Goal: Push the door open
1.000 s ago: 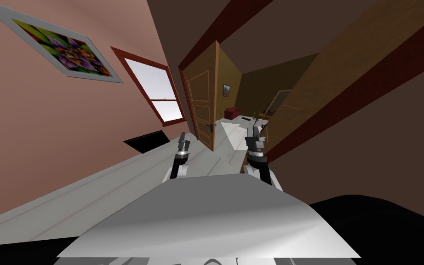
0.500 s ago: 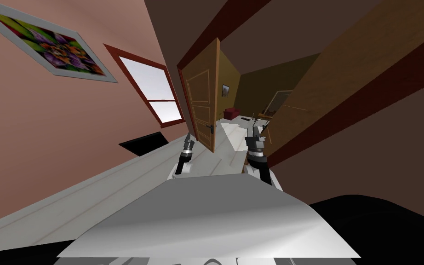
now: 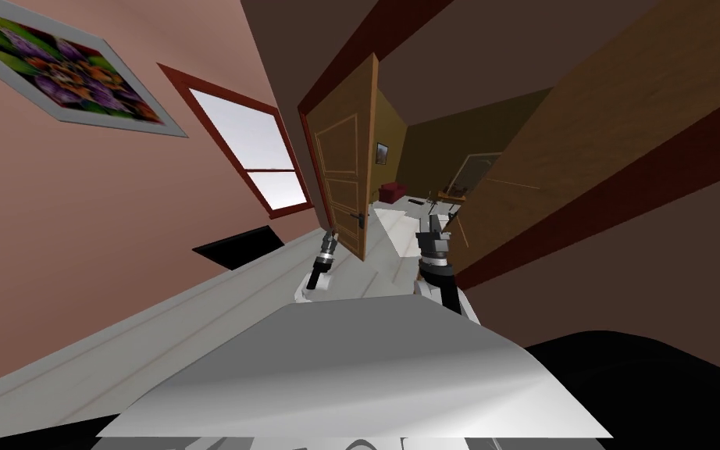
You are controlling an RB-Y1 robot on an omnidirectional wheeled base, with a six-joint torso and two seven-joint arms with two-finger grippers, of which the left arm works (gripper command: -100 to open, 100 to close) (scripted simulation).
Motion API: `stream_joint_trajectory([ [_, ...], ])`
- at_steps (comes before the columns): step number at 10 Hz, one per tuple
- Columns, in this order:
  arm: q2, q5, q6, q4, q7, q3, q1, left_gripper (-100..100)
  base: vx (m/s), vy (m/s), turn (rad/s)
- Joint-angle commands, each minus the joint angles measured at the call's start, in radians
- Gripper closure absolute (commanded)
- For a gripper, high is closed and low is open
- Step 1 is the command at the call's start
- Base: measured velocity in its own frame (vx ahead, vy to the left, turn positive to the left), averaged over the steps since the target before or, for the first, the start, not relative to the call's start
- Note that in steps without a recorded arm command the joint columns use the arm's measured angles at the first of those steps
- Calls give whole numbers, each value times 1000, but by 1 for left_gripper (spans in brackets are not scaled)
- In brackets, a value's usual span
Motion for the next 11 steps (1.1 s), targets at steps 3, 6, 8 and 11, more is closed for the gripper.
stream_joint_trajectory([
  [3, 11, -7, 17, 86, 36, -37, -59, -100, 100, 63, -39],
  [6, 15, -13, 22, 170, 63, -67, -115, -100, 98, 65, -36],
  [8, 16, -15, 23, 200, 72, -76, -134, -100, 71, 54, -27],
  [11, 18, -21, 28, 285, 99, -105, -189, -100, 73, 47, -34],
])
